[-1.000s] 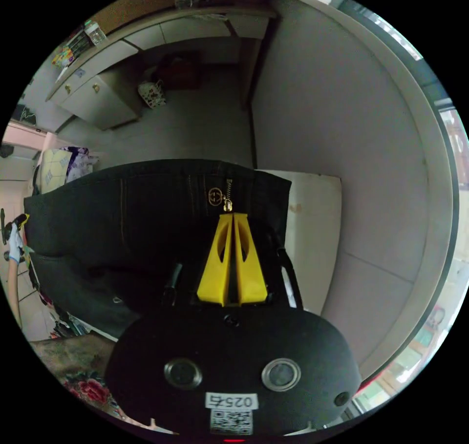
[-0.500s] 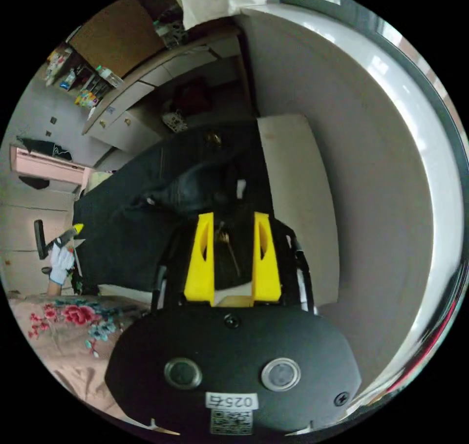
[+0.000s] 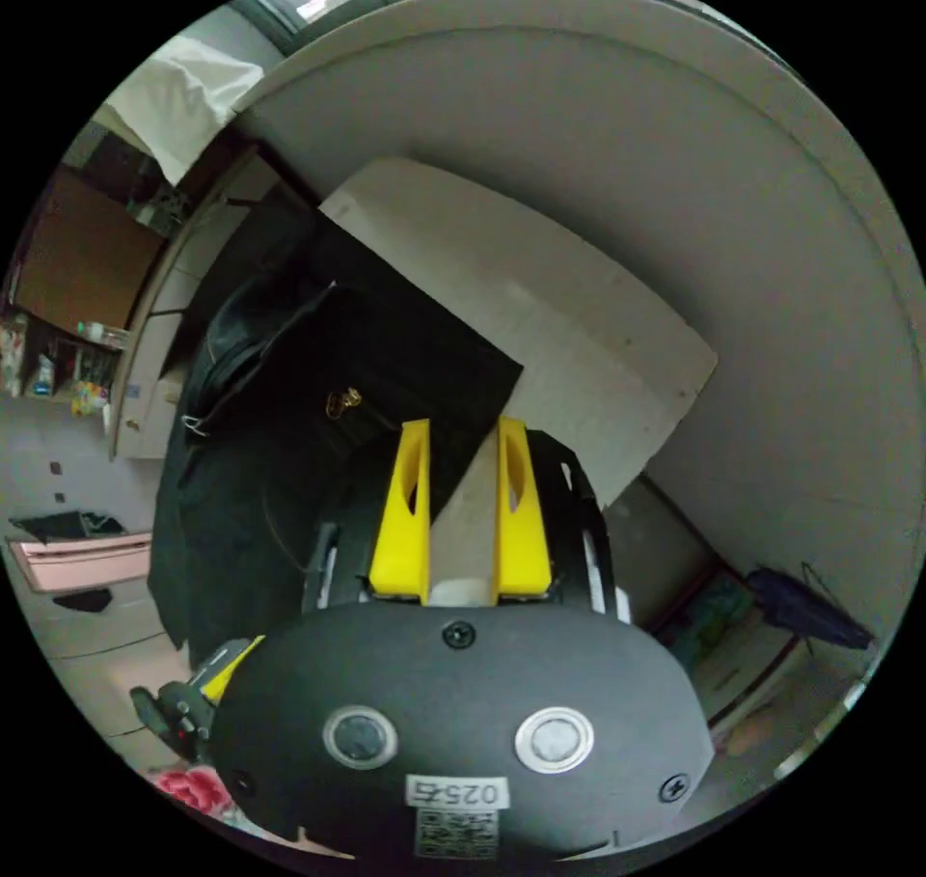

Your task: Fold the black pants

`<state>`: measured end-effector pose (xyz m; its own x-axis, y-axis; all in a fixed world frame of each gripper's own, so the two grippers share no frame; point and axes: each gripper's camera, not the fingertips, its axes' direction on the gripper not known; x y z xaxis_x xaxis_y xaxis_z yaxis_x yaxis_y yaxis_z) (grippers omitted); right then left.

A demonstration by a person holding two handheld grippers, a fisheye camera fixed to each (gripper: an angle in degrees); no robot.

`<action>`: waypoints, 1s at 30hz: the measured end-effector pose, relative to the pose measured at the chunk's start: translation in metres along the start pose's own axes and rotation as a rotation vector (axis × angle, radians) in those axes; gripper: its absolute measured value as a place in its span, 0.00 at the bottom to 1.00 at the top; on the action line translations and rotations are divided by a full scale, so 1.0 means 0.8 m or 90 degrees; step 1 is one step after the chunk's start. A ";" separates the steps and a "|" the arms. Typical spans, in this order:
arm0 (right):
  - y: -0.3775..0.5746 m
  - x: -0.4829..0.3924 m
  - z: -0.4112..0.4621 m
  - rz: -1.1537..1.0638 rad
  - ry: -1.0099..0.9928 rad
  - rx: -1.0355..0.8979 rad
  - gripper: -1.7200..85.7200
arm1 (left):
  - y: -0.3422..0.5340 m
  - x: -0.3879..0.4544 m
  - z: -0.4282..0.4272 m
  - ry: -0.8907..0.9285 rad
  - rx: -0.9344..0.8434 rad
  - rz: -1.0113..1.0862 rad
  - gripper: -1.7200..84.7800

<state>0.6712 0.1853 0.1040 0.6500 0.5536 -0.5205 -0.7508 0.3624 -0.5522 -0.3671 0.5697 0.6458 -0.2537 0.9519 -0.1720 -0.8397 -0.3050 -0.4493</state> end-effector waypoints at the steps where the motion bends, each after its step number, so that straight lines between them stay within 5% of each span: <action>1: 0.003 -0.009 0.004 -0.016 0.037 0.009 0.13 | 0.003 0.006 0.007 -0.021 -0.002 0.009 0.07; 6: -0.014 0.003 0.007 -0.022 0.020 -0.025 0.09 | 0.004 0.000 0.033 -0.017 -0.040 0.012 0.01; 11: -0.020 0.057 -0.063 -0.015 -0.151 -0.030 0.06 | 0.030 -0.062 0.016 0.165 -0.001 0.009 0.01; 16: -0.006 0.081 -0.087 -0.054 -0.093 -0.034 0.07 | 0.058 -0.111 0.037 0.347 0.038 -0.017 0.01; 20: -0.008 0.121 0.002 -0.002 -0.058 -0.147 0.08 | 0.045 -0.123 0.130 0.435 -0.080 -0.059 0.00; 25: -0.001 0.132 -0.058 0.017 -0.036 -0.007 0.12 | 0.044 -0.147 0.071 0.378 0.003 -0.010 0.01; 30: -0.032 0.107 -0.080 -0.064 -0.249 -0.004 0.15 | 0.011 -0.201 0.020 0.316 0.125 -0.045 0.03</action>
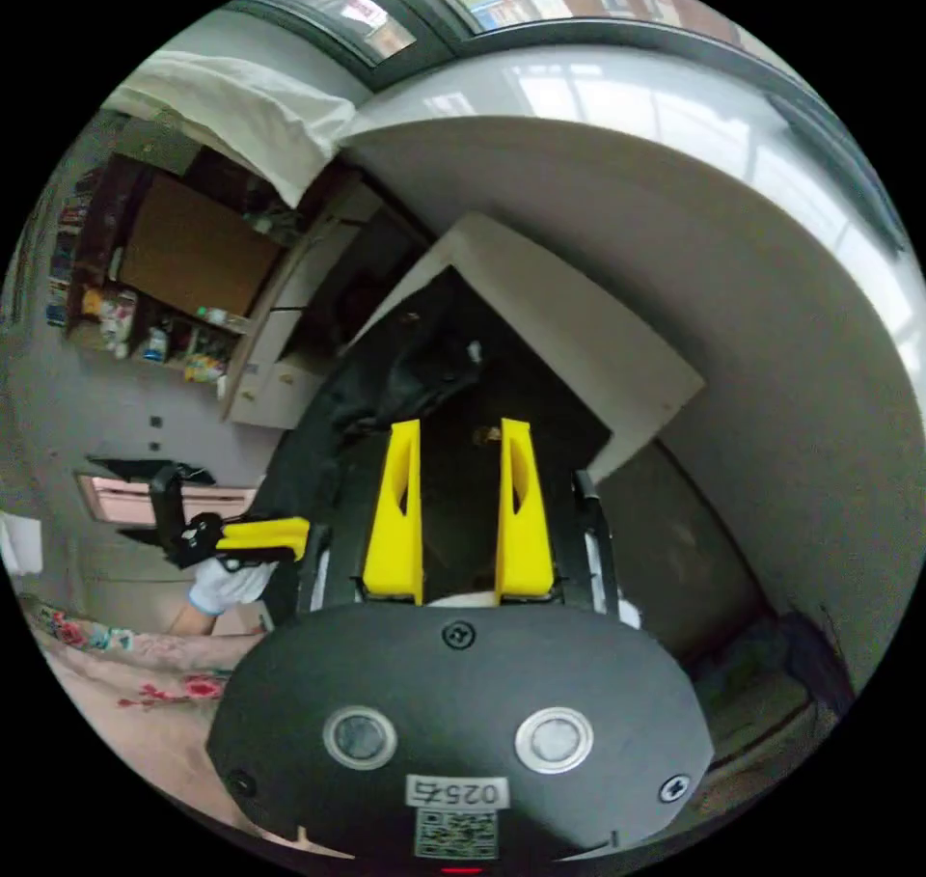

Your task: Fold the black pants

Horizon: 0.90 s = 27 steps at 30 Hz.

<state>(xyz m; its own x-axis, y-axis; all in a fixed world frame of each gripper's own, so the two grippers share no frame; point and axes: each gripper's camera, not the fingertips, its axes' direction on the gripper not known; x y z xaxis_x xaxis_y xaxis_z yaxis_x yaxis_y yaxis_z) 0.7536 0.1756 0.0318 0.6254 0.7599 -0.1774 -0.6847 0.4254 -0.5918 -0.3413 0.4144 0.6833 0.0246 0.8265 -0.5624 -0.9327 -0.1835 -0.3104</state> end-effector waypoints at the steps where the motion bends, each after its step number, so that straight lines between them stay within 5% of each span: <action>1: -0.018 0.004 0.012 0.005 -0.053 -0.016 0.16 | -0.018 -0.013 -0.001 -0.015 0.018 -0.011 0.03; 18: -0.099 0.068 0.114 0.027 -0.018 -0.170 0.13 | -0.256 -0.118 0.099 -0.038 -0.084 0.030 0.01; 22: -0.107 0.091 0.096 0.080 -0.113 -0.119 0.13 | -0.272 -0.148 0.116 0.036 -0.111 0.009 0.01; 27: -0.113 0.115 0.073 0.146 -0.237 -0.056 0.14 | -0.244 -0.196 0.086 0.093 -0.015 -0.094 0.01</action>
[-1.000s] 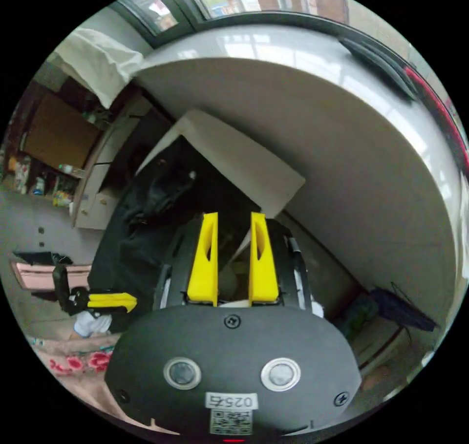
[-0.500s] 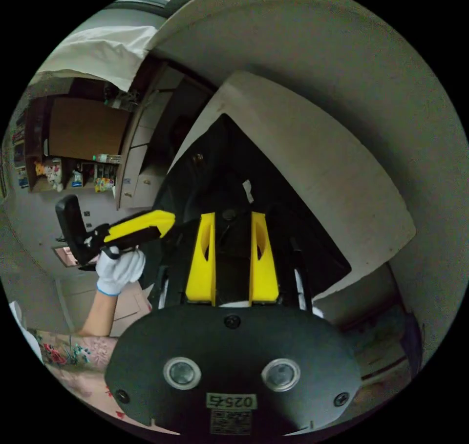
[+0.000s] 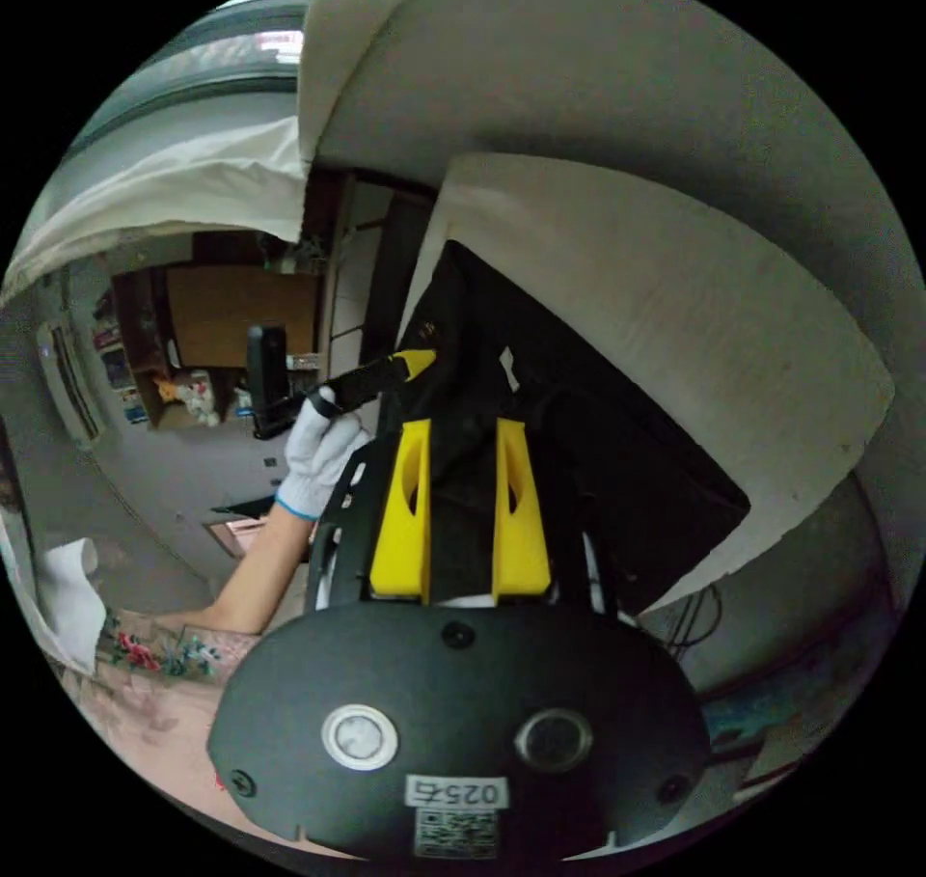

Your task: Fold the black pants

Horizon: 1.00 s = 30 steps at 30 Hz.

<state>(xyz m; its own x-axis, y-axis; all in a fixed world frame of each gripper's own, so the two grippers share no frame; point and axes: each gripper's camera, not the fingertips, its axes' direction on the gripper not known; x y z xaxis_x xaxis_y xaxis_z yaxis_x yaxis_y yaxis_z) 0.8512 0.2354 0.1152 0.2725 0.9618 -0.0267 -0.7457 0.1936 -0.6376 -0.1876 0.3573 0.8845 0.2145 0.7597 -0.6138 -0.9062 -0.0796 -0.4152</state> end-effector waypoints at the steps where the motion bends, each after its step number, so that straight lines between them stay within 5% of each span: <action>1: 0.002 -0.002 -0.008 0.018 -0.033 0.011 0.14 | 0.008 -0.015 -0.008 0.024 0.025 -0.031 0.01; 11: 0.013 0.007 0.016 0.163 0.043 0.013 0.15 | 0.019 -0.047 -0.009 0.045 0.044 -0.079 0.01; 19: 0.024 0.022 0.039 0.212 -0.138 0.062 0.10 | -0.004 -0.037 0.008 -0.019 0.000 -0.058 0.01; 22: 0.019 -0.010 0.029 0.127 -0.090 0.077 0.06 | 0.001 -0.037 -0.004 -0.018 0.029 -0.081 0.01; 26: 0.046 -0.106 -0.001 -0.158 0.104 0.136 0.05 | 0.024 -0.026 -0.054 0.031 0.176 -0.112 0.01; 30: 0.083 -0.135 0.013 -0.245 0.285 0.175 0.05 | 0.028 -0.004 -0.077 0.011 0.226 -0.090 0.01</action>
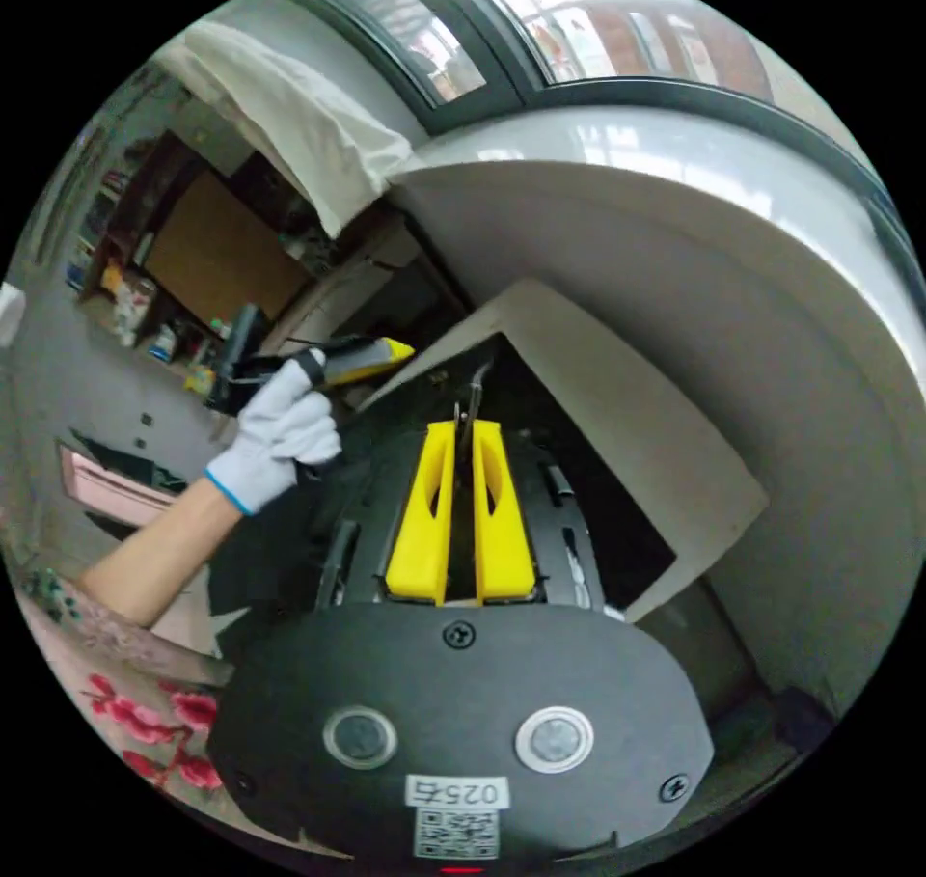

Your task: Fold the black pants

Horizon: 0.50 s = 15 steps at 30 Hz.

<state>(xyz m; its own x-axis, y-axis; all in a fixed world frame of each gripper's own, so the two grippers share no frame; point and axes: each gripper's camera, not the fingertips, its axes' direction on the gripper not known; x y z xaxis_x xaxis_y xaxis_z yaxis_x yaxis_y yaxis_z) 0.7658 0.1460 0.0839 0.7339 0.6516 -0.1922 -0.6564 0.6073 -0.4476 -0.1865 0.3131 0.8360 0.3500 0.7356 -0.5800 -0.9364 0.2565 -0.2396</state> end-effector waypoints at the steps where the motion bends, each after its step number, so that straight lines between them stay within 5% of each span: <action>1: 0.009 0.005 0.021 0.030 0.043 -0.043 0.05 | -0.003 0.006 0.007 -0.004 -0.021 0.017 0.01; 7: 0.023 0.055 0.039 0.180 -0.096 -0.041 0.06 | -0.007 0.042 0.084 -0.011 -0.250 0.126 0.01; 10: 0.010 0.056 0.023 0.131 -0.162 -0.039 0.09 | 0.003 0.056 0.119 -0.123 -0.316 0.168 0.01; 15: -0.001 0.072 0.001 -0.008 -0.160 -0.068 0.14 | -0.004 0.048 0.113 -0.129 -0.295 0.157 0.01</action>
<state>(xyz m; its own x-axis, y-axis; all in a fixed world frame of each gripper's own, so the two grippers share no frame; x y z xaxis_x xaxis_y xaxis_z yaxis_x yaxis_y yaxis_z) 0.8086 0.1838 0.0734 0.6669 0.7445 0.0307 -0.6151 0.5732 -0.5413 -0.1724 0.3976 0.8850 0.0672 0.8564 -0.5120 -0.8639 -0.2067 -0.4592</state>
